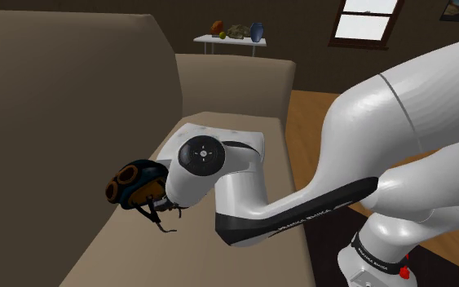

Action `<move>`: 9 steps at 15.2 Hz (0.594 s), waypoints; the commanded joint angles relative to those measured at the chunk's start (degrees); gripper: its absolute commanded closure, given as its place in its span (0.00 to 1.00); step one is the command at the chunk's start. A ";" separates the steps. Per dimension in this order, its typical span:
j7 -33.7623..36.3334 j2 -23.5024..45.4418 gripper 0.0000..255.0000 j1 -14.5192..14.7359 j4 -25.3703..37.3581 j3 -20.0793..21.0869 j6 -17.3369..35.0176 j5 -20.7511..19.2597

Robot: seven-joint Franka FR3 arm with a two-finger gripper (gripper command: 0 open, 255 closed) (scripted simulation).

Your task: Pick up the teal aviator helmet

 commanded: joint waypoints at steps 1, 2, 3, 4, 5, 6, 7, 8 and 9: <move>0.00 -0.01 1.00 -0.04 -0.01 -0.02 0.00 0.00; 0.00 -0.05 1.00 -0.16 0.00 0.11 0.04 0.04; -0.04 0.37 1.00 0.86 0.23 -0.98 -0.66 -0.29; -0.08 0.78 1.00 1.89 0.47 -2.08 -1.36 -0.61; -0.13 1.18 1.00 2.94 0.72 -3.20 -2.06 -0.91; -0.20 1.56 1.00 4.01 0.98 -4.33 -2.76 -1.19; -0.28 1.91 1.00 5.09 1.25 -5.47 -3.47 -1.45; -0.38 2.25 1.00 6.18 1.54 -6.62 -4.17 -1.68; -0.50 2.56 1.00 7.29 1.83 -7.78 -4.87 -1.88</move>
